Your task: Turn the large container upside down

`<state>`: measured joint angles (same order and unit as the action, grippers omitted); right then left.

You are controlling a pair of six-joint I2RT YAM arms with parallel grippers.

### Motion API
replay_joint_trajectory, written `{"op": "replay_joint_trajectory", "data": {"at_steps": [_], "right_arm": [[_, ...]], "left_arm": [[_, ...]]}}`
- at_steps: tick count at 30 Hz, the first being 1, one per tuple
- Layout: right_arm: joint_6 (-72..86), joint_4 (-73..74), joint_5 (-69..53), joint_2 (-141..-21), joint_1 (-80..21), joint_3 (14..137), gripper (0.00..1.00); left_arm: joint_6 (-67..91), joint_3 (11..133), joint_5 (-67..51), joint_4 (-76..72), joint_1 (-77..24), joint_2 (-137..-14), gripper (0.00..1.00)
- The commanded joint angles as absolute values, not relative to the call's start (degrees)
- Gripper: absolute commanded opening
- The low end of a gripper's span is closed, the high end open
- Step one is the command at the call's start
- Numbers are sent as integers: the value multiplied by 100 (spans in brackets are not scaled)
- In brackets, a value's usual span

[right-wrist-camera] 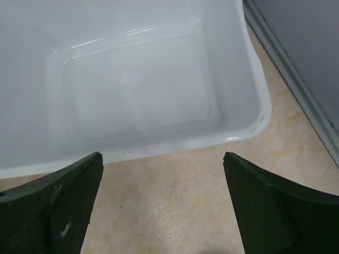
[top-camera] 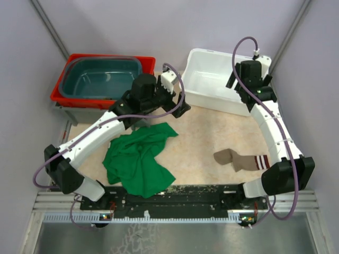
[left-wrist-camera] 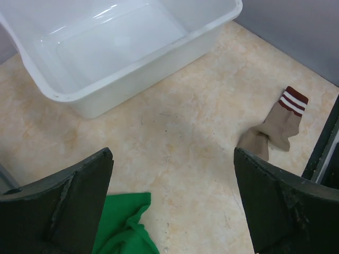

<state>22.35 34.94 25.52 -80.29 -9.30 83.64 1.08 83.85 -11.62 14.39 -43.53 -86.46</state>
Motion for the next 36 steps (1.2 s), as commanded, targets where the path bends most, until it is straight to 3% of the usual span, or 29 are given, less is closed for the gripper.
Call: {"op": "replay_joint_trajectory", "data": {"at_steps": [1,14,19,26,31,36], "right_arm": [[2310,3139,2684,-8068,-893,8422,96],[1527,2762,1839,-8667,-890,8671,94],[1444,2983,1370,-9615,-892,9340,94],[1733,3854,1640,-10670,-677,10206,95],[2096,4133,1658,-10417,-624,9470,95],[2986,4260,714,-9356,-765,8176,94]], "left_arm": [[-68,8282,-1136,1309,-4412,-8584,100],[-37,7750,-752,875,-4438,-8238,100],[15,7707,-644,835,-4438,-8190,100],[-37,7656,-591,724,-4442,-8108,100],[-105,7641,-404,709,-4447,-8017,100],[-131,7704,-510,798,-4445,-8015,100]]}}
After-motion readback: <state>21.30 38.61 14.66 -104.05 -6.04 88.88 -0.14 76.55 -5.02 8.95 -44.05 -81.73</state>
